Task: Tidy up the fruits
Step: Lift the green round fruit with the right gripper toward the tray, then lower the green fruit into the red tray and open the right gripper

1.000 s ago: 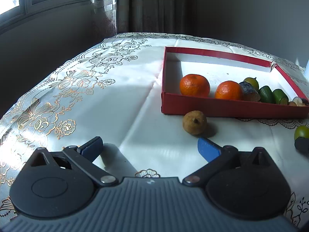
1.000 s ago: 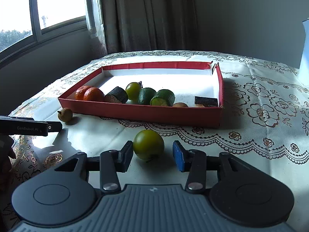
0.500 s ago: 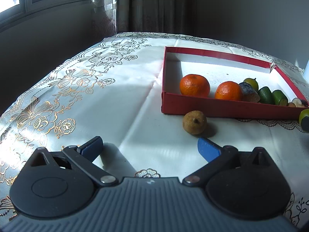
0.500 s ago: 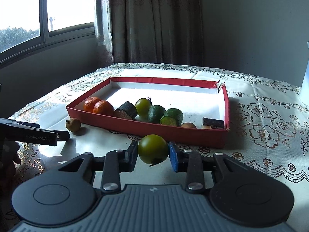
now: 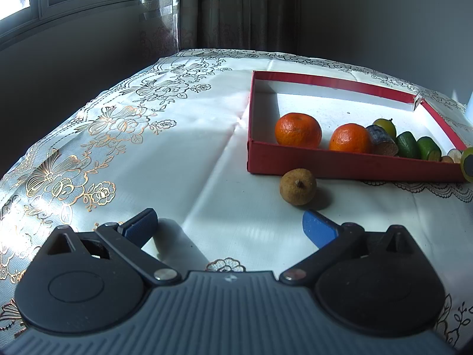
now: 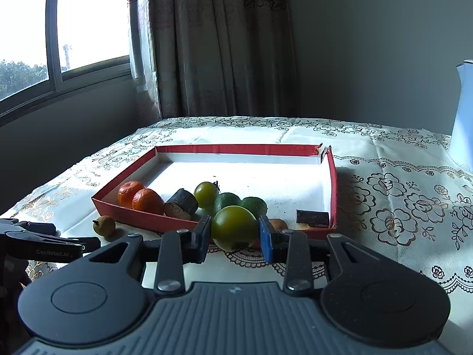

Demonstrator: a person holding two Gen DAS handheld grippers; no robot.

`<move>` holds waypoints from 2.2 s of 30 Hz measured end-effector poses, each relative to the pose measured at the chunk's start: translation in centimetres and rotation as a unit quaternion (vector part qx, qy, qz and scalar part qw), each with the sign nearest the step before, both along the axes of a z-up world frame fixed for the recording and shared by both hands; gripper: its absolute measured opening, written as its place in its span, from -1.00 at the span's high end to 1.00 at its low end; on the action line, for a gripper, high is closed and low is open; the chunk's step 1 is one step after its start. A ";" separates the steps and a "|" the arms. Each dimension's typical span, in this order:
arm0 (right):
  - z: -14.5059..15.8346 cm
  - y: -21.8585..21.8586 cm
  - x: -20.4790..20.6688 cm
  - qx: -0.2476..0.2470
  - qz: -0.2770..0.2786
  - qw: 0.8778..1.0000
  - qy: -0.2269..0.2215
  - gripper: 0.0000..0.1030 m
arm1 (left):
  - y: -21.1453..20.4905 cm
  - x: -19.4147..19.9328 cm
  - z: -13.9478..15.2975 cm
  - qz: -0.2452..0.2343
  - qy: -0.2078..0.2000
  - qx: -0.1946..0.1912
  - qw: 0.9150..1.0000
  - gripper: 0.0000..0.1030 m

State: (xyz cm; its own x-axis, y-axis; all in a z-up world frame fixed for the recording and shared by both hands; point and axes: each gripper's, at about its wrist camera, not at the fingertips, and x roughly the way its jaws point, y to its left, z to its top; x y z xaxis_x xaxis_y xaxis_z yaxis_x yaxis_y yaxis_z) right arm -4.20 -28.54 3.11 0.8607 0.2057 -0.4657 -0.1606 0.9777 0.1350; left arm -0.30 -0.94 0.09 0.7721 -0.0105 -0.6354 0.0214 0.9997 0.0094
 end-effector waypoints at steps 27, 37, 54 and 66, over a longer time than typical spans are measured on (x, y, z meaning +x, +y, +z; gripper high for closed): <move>1.3 -2.5 7.3 0.006 -0.058 0.998 0.013 0.35 | 0.1 0.0 -0.1 0.000 0.000 -0.005 1.000 -1.00; -0.6 -3.0 9.5 0.010 -0.060 0.997 0.040 0.35 | 0.1 0.0 -0.1 0.000 0.000 -0.007 1.000 -1.00; -1.7 -3.8 9.8 0.027 -0.074 0.995 0.060 0.04 | 0.1 0.0 -0.1 0.000 0.001 -0.005 1.000 -1.00; 0.1 -6.0 1.2 0.048 -0.079 0.995 0.026 -0.26 | 0.1 0.0 -0.1 0.001 0.001 -0.005 1.000 -1.00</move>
State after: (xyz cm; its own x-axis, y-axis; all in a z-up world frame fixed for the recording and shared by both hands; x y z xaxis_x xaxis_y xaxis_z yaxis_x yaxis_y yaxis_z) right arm -3.03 -34.52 3.23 0.8613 0.1162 -0.4946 0.0030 0.9723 0.2337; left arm -0.27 -0.86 -0.02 0.7703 -0.0159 -0.6374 0.0203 0.9998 -0.0004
